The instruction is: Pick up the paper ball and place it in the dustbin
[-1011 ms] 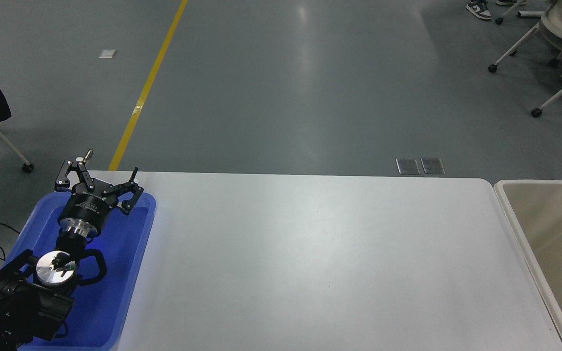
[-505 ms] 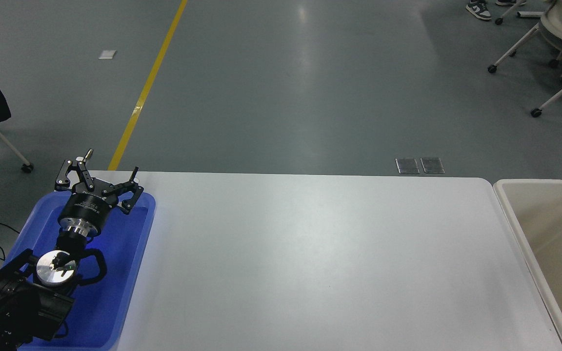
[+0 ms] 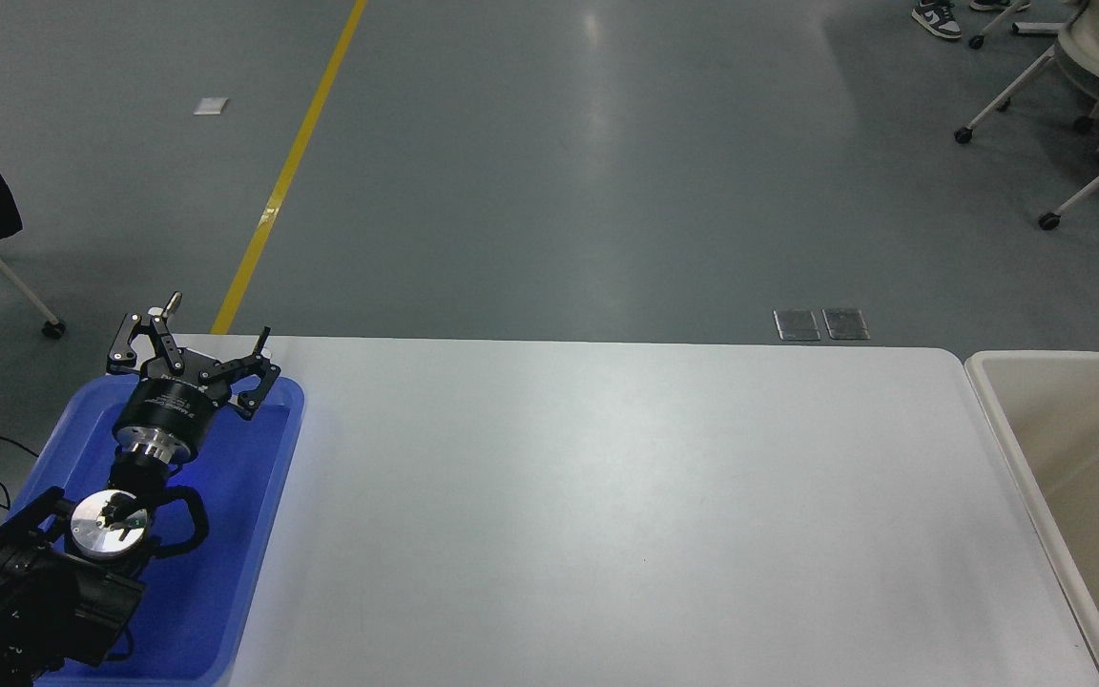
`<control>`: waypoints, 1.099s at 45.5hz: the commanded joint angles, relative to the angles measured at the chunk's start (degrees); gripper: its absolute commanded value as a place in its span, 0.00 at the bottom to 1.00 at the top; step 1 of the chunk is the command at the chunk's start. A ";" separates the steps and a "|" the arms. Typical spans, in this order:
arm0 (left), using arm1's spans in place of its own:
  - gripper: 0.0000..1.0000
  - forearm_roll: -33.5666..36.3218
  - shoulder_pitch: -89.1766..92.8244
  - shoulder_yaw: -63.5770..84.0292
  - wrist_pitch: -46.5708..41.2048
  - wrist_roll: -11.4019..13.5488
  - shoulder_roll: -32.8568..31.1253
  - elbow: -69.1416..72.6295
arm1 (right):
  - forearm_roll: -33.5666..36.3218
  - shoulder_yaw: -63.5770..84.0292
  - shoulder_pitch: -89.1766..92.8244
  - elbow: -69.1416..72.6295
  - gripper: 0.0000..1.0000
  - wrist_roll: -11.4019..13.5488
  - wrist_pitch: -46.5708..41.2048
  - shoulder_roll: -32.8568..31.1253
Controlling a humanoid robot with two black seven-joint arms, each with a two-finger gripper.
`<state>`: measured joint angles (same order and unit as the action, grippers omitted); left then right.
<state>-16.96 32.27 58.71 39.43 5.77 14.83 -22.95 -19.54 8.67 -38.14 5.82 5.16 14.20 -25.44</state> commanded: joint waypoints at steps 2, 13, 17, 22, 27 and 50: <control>1.00 0.00 -0.02 0.00 0.03 0.03 0.02 0.01 | 0.38 -3.56 0.26 0.68 1.00 0.12 -0.75 0.13; 1.00 0.00 -0.02 0.00 -0.06 0.03 0.02 0.01 | 0.29 -12.26 -0.35 1.91 1.00 -0.23 -0.67 -0.75; 1.00 0.00 -0.02 0.00 -0.06 -0.06 0.02 0.01 | 0.29 -15.07 -1.67 3.14 1.00 -1.28 -0.41 -0.67; 1.00 0.00 -0.02 0.00 -0.06 0.03 0.02 0.01 | 0.29 -21.31 -3.60 6.12 1.00 -2.78 -0.40 -0.58; 1.00 0.00 -0.02 0.00 -0.06 0.03 0.02 0.01 | 0.20 -28.69 -5.01 10.16 1.00 -2.96 -0.67 -0.84; 1.00 0.00 -0.02 0.00 0.03 0.03 -0.07 0.01 | -0.76 -59.28 -2.73 29.41 1.00 -13.58 -0.84 -1.63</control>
<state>-16.96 32.25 58.71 39.40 5.80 14.82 -22.95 -20.07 -37.67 -42.57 27.76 -0.77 13.72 -26.68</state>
